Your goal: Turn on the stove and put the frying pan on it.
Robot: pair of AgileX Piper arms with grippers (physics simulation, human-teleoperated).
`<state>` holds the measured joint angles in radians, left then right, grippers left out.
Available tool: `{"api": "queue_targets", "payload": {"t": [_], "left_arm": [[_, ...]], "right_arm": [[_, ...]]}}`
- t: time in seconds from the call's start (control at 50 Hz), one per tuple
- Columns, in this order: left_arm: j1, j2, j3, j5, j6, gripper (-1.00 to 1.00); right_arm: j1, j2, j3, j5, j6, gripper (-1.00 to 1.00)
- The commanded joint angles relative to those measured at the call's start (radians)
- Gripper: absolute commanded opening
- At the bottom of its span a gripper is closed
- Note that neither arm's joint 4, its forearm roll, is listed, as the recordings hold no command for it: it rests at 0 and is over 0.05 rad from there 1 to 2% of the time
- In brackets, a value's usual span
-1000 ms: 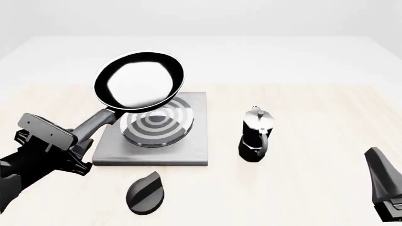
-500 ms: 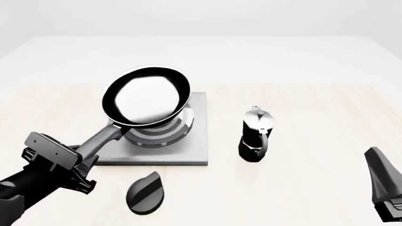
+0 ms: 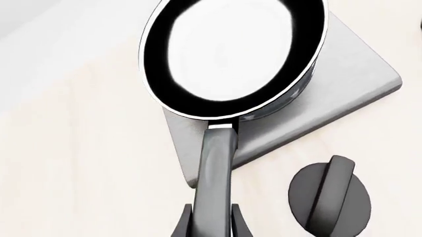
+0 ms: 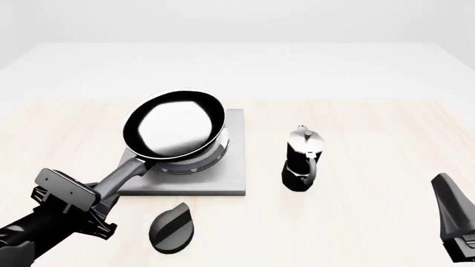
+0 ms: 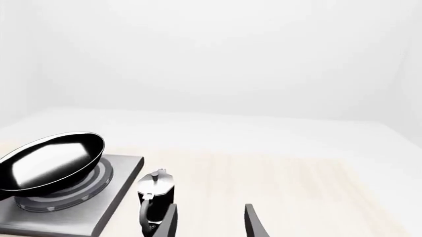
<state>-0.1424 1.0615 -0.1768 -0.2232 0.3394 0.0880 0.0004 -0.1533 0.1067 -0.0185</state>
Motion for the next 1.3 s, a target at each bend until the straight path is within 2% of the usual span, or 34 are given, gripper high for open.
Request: {"api": "queue_targets", "payload": {"t": [0.02,1.1,1.12,1.3], "left_arm": [[-0.004,0.017,-0.003,-0.05,0.019,-1.0],[-0.017,0.134,0.033,-0.162,0.041,-1.0],[-0.014,0.13,0.026,-0.15,0.038,1.0],[-0.009,0.125,0.019,-0.144,0.031,1.0]], "right_arm": [[-0.001,0.0,-0.003,0.001,0.001,1.0],[-0.005,0.0,0.001,-0.001,0.003,1.0],[-0.005,0.0,0.0,-0.001,0.002,1.0],[-0.003,0.0,-0.003,0.0,0.002,1.0]]}}
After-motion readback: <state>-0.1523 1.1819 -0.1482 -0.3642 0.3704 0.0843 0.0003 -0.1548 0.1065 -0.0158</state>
